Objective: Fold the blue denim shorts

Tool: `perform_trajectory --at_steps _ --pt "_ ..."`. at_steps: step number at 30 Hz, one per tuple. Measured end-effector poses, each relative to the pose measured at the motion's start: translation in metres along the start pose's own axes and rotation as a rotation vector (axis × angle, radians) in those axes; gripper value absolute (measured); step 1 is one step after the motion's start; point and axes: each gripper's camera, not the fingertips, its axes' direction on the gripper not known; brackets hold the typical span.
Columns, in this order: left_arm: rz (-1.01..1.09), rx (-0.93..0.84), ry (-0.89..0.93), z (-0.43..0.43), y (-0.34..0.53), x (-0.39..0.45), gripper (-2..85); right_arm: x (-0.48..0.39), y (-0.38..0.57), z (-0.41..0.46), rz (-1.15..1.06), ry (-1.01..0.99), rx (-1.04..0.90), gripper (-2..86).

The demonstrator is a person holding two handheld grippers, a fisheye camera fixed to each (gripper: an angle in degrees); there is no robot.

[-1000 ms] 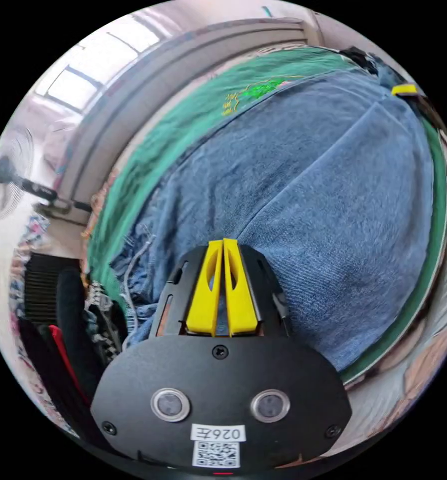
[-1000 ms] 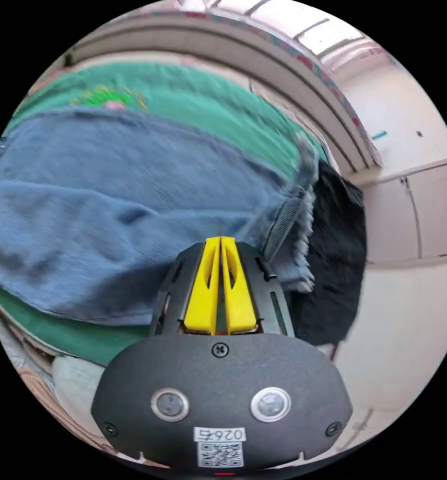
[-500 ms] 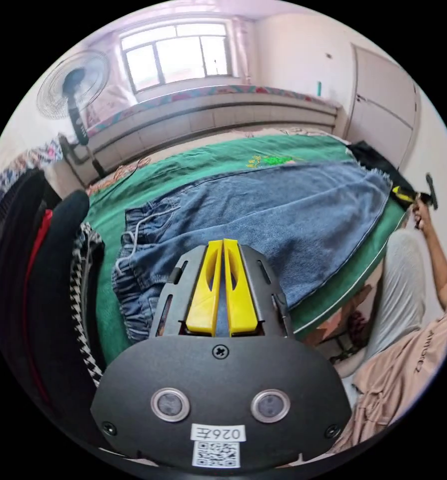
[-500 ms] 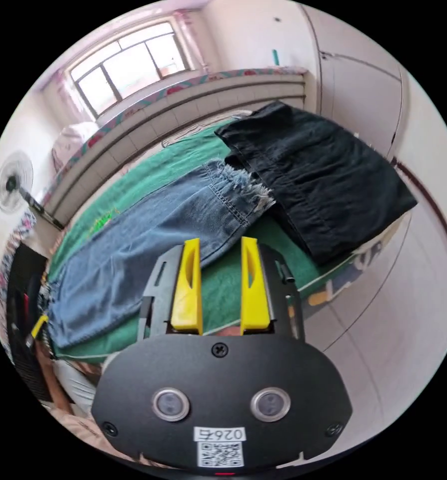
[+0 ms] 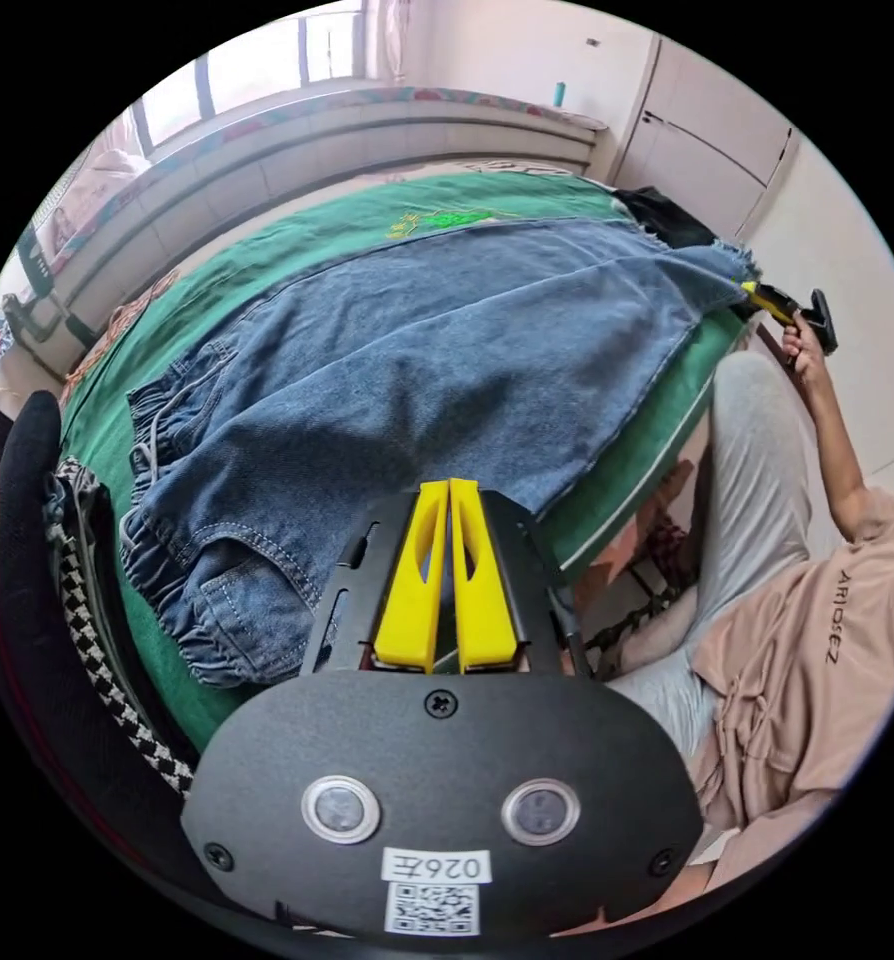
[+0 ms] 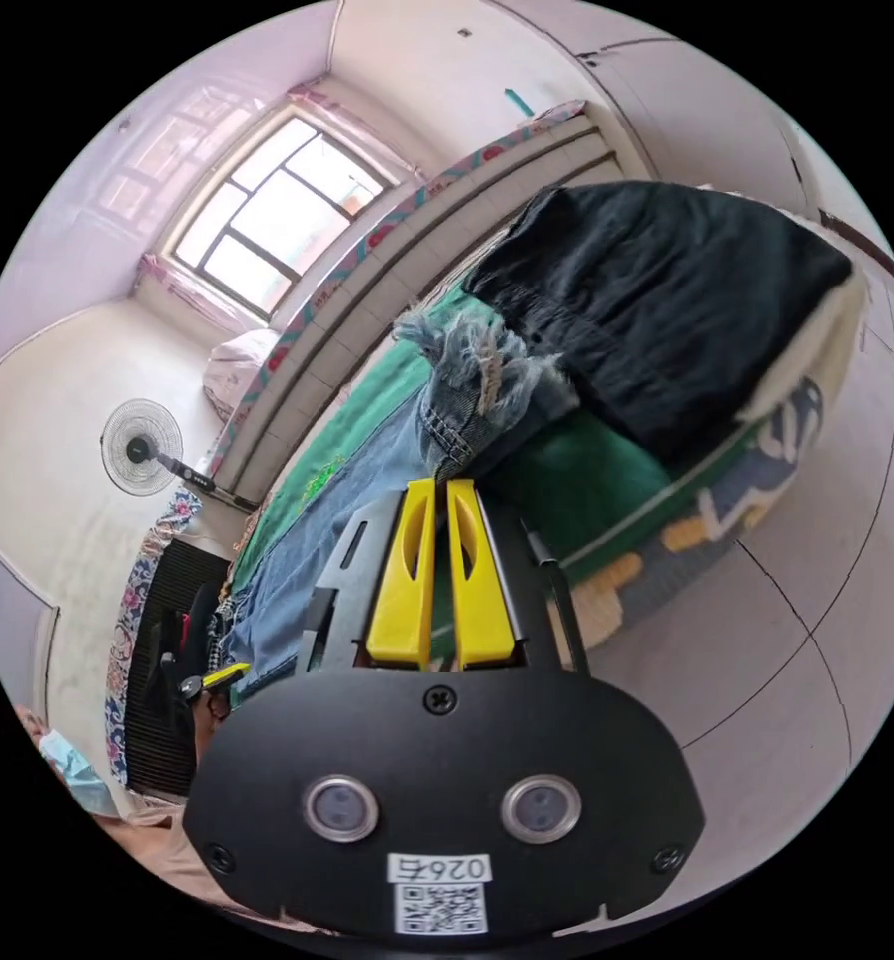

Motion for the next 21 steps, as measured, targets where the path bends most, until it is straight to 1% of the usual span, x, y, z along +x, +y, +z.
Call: perform_trajectory --at_steps 1,2,4,5,6,7,8,9,10,12,13,15,17,19,21 --pt "-0.015 0.014 0.0 -0.003 0.009 -0.005 -0.7 0.016 0.007 -0.02 0.027 -0.023 -0.013 -1.3" --pt "-0.054 0.064 0.013 -0.013 0.029 -0.016 -0.7 0.024 0.009 -0.027 0.038 -0.03 -0.03 -1.3" --pt "-0.152 0.209 0.094 -0.03 0.066 -0.039 -0.7 0.046 0.016 -0.043 0.074 -0.06 -0.069 -1.0" --pt "-0.236 0.324 0.173 -0.04 0.095 -0.057 -0.6 0.05 0.017 -0.046 0.081 -0.07 -0.074 -0.9" --pt "-0.271 0.431 0.259 -0.045 0.125 -0.071 -0.6 0.056 0.019 -0.053 0.098 -0.089 -0.067 -0.5" --pt "-0.28 0.478 0.299 -0.046 0.14 -0.076 -0.5 0.059 0.021 -0.061 0.106 -0.111 -0.043 0.1" --pt "-0.332 0.541 0.353 -0.043 0.168 -0.087 -0.4 0.061 0.021 -0.065 0.111 -0.118 -0.033 0.6" --pt "-0.39 0.566 0.37 -0.037 0.193 -0.095 -0.1 0.063 0.022 -0.071 0.119 -0.133 -0.021 1.6" --pt "-0.423 0.564 0.365 -0.033 0.205 -0.097 0.1 0.064 0.022 -0.077 0.123 -0.15 -0.019 3.1" --pt "-0.524 0.54 0.274 -0.018 0.246 -0.101 3.4 0.066 0.022 -0.084 0.131 -0.181 -0.031 5.5" --pt "-0.553 0.527 0.249 -0.014 0.255 -0.102 5.6 0.068 0.022 -0.089 0.145 -0.195 -0.038 7.3" --pt "-0.667 0.489 0.199 0.005 0.291 -0.105 14.0 0.069 0.024 -0.1 0.159 -0.208 -0.029 10.0" --pt "-0.724 0.471 0.184 0.02 0.316 -0.107 17.4 0.067 0.028 -0.113 0.162 -0.217 -0.004 11.1" --pt "-0.8 0.475 0.198 0.037 0.343 -0.111 18.3 0.066 0.035 -0.132 0.159 -0.24 0.034 11.4" --pt "-0.876 0.496 0.282 0.063 0.378 -0.119 18.4 0.066 0.041 -0.146 0.156 -0.27 0.06 10.6"
